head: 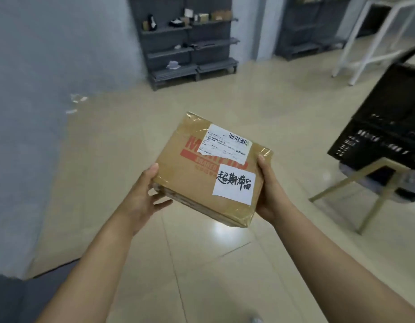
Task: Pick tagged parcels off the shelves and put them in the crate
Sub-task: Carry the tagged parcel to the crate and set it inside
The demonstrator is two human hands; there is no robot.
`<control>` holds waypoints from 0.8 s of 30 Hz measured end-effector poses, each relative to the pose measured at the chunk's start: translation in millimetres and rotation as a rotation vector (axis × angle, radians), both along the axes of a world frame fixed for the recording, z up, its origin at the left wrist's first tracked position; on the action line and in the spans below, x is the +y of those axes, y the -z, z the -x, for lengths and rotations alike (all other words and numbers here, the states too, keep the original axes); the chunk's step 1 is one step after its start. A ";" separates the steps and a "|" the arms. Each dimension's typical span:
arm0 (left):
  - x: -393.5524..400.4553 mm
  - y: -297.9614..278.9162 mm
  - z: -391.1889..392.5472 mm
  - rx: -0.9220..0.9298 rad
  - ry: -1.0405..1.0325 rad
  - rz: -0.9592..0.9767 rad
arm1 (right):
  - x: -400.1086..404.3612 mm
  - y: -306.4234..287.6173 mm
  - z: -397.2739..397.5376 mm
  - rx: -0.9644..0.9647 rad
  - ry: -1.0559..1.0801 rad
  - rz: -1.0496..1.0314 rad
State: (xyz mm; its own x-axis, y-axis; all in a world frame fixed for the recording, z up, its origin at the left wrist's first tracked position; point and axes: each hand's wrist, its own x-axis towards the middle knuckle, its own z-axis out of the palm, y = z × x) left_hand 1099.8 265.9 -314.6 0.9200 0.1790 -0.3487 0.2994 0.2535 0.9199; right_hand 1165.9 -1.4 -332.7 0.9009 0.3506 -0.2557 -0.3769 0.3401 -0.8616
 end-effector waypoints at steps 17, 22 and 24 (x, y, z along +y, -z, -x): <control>-444.6 -35.4 -353.5 -0.084 0.668 -0.026 | -415.7 -38.7 -185.3 0.099 0.808 0.027; -544.7 -63.3 -483.2 -0.195 0.770 -0.026 | -505.3 -66.7 -289.4 0.041 0.985 0.124; -588.2 -85.2 -535.2 -0.233 0.803 -0.034 | -542.7 -85.1 -329.0 -0.016 1.062 0.199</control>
